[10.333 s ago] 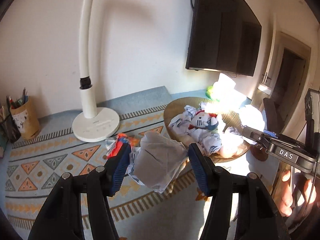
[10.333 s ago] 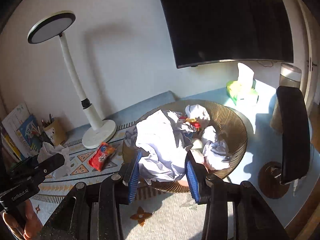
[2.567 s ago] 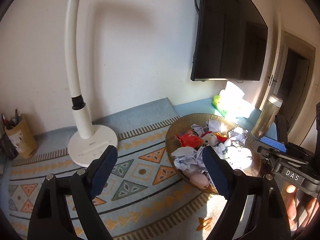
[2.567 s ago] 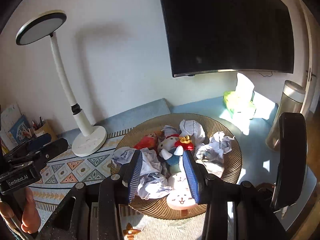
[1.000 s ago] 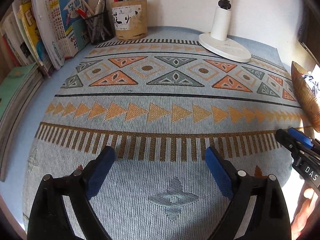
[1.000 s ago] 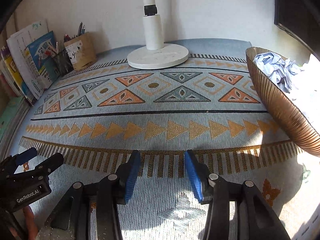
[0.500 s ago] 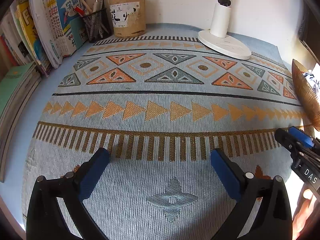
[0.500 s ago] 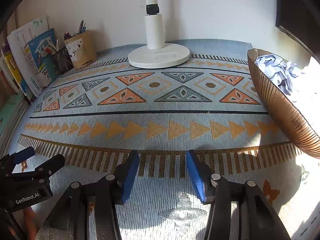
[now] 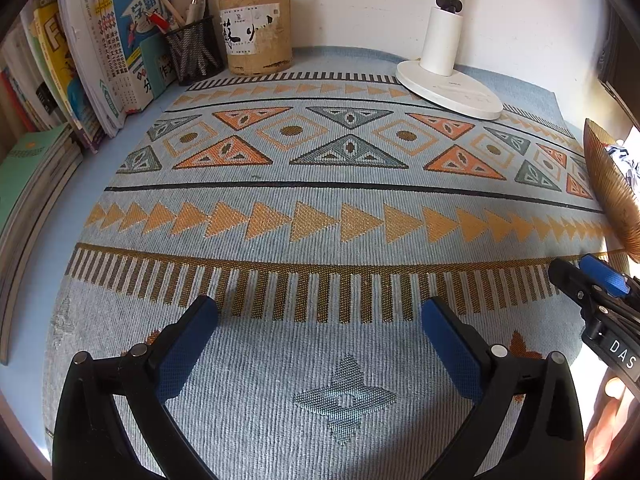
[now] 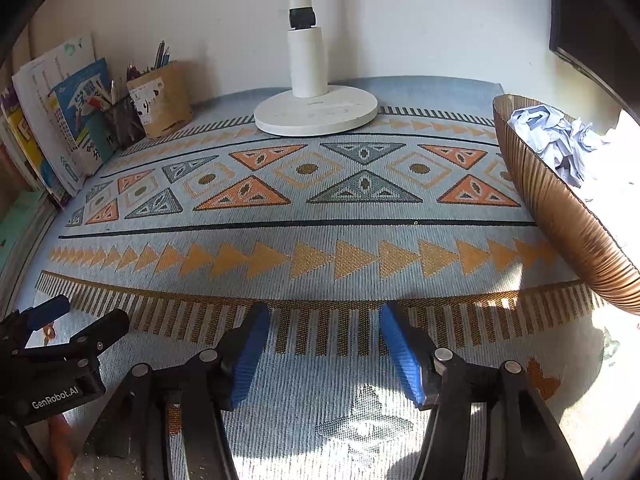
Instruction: Organize objects
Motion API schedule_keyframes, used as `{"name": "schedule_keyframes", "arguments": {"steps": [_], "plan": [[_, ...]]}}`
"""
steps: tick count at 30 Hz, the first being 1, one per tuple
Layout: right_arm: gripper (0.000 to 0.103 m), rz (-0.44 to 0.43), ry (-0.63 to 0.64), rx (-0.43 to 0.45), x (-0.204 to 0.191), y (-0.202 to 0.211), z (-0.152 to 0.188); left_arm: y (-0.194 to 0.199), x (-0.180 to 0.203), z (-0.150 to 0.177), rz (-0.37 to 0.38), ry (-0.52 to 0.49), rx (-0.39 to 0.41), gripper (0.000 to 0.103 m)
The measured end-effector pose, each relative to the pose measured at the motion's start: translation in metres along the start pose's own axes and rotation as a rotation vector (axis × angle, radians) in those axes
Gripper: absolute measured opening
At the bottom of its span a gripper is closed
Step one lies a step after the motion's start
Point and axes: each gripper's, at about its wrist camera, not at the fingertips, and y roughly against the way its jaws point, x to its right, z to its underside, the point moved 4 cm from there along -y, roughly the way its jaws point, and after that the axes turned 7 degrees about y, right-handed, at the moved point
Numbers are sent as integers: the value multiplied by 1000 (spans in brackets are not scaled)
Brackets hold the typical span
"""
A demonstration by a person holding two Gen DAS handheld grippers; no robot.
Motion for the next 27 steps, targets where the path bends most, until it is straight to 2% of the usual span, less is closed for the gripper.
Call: {"name": "schedule_keyframes", "arguments": {"steps": [22, 24, 27], "plan": [[60, 6, 5, -2, -1, 0, 0, -1, -2, -2, -1, 4, 8, 103], [61, 2, 7, -3, -1, 1, -1, -1, -3, -2, 3, 4, 15, 103], [75, -39, 15, -11, -2, 0, -2, -1, -3, -2, 3, 6, 23, 103]]}}
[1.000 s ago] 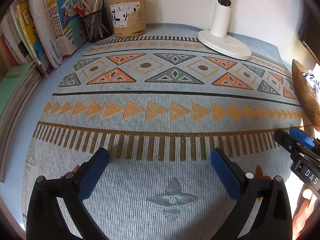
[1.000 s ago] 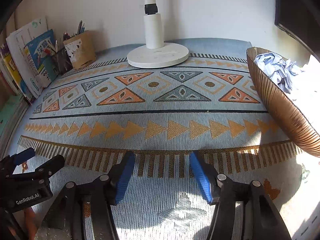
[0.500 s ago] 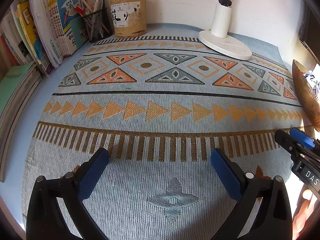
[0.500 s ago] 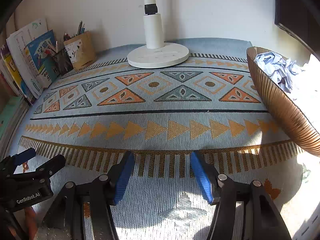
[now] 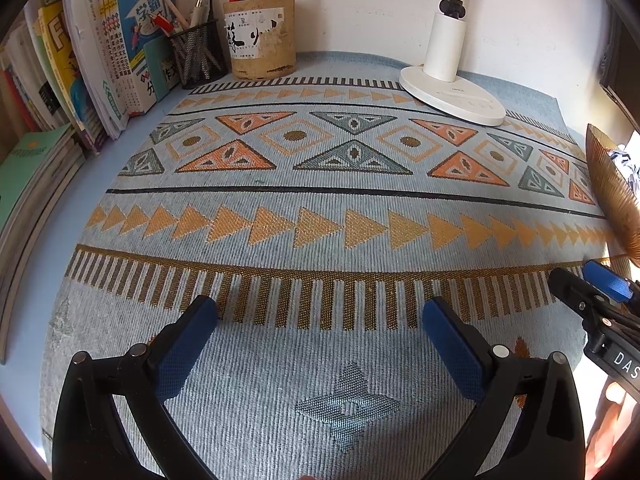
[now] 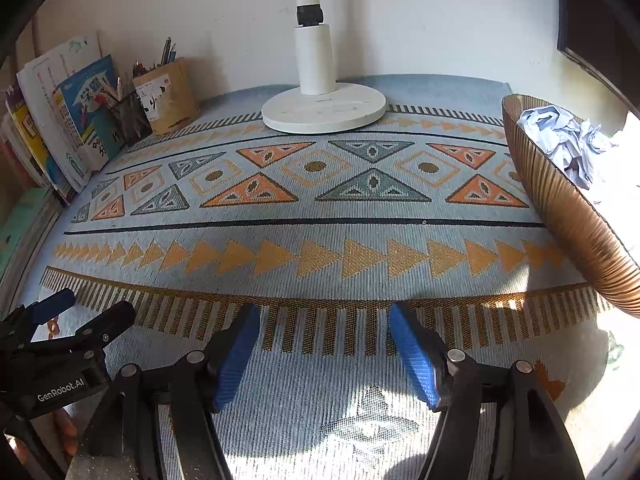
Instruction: Organize objects
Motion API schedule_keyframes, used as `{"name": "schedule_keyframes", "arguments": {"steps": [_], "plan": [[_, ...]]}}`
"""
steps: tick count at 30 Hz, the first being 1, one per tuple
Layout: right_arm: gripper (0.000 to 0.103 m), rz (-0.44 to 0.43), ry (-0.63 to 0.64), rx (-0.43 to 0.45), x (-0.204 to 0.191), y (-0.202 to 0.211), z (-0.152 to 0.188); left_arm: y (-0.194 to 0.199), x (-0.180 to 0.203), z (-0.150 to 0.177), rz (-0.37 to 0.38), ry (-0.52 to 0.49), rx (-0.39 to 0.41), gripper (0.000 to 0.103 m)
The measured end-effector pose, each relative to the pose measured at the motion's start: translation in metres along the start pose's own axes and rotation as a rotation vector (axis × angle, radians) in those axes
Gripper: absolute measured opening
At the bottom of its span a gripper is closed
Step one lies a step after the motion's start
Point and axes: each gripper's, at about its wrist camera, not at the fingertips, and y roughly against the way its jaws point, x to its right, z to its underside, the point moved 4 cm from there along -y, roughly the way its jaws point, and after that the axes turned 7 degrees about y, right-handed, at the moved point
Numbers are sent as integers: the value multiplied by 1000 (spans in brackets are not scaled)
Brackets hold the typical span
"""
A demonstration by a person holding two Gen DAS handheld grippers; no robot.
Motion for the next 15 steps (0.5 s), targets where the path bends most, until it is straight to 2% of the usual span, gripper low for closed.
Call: {"name": "schedule_keyframes", "arguments": {"steps": [2, 3, 5, 9, 12, 15], "plan": [[103, 50, -32, -26, 9, -2, 1, 0, 0, 0, 0, 0, 0, 103], [103, 79, -62, -51, 15, -6, 3, 0, 0, 0, 0, 0, 0, 103], [103, 76, -91, -40, 21, -5, 3, 0, 0, 0, -1, 0, 0, 103], [103, 147, 39, -57, 8, -6, 5, 0, 0, 0, 0, 0, 0, 103], [103, 96, 13, -43, 10, -5, 13, 0, 0, 0, 0, 1, 0, 103], [103, 98, 21, -47, 10, -6, 14, -1, 0, 0, 0, 1, 0, 103]]}}
